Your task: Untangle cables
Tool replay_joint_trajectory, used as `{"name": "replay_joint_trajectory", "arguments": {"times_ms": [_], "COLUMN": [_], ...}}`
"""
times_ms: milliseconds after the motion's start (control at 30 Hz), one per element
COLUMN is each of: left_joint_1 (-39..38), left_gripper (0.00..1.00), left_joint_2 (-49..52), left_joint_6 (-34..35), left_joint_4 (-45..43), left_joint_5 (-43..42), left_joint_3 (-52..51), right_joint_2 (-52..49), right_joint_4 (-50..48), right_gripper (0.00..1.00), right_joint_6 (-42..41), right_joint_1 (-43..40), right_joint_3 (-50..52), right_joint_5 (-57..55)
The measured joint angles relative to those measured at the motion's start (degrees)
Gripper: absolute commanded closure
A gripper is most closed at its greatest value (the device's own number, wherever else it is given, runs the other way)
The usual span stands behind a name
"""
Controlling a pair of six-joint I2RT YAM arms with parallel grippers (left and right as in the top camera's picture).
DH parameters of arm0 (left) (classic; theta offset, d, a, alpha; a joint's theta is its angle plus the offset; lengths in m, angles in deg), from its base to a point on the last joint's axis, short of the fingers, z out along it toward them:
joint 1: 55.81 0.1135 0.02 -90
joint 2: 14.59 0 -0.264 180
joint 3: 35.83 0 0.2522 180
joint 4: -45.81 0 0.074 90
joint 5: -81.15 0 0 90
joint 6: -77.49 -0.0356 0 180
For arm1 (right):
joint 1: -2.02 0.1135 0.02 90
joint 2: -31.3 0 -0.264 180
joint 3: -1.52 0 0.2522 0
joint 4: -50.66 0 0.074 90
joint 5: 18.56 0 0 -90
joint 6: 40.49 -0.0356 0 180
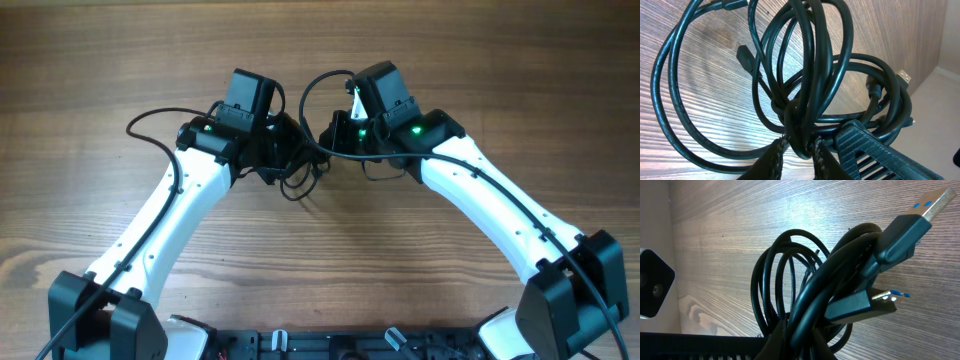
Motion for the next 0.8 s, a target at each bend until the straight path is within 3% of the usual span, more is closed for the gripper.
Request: {"name": "replay_joint_trajectory", "arguments": {"times_ms": [667,800], "left_joint_1": [-1.6,-2.51], "left_gripper": [0.84,0.96], "left_joint_2": [0.28,1.03], "left_joint_6": [1.36,2.93], "left_joint_4": [-0.02,-1.25], "left_joint_5": [2.75,3.58], "left_joint_3": [0.0,0.0], "right_joint_2": [0.0,0.0], "right_joint_4": [-0.04,-0.04], "right_gripper": [0.96,0.96], "right_joint_6": [0.0,0.0], "right_joint_1": [0.0,-0.07], "right_joint_3": [0.0,0.0], "right_joint_5": [-0.15,-1.29]}}
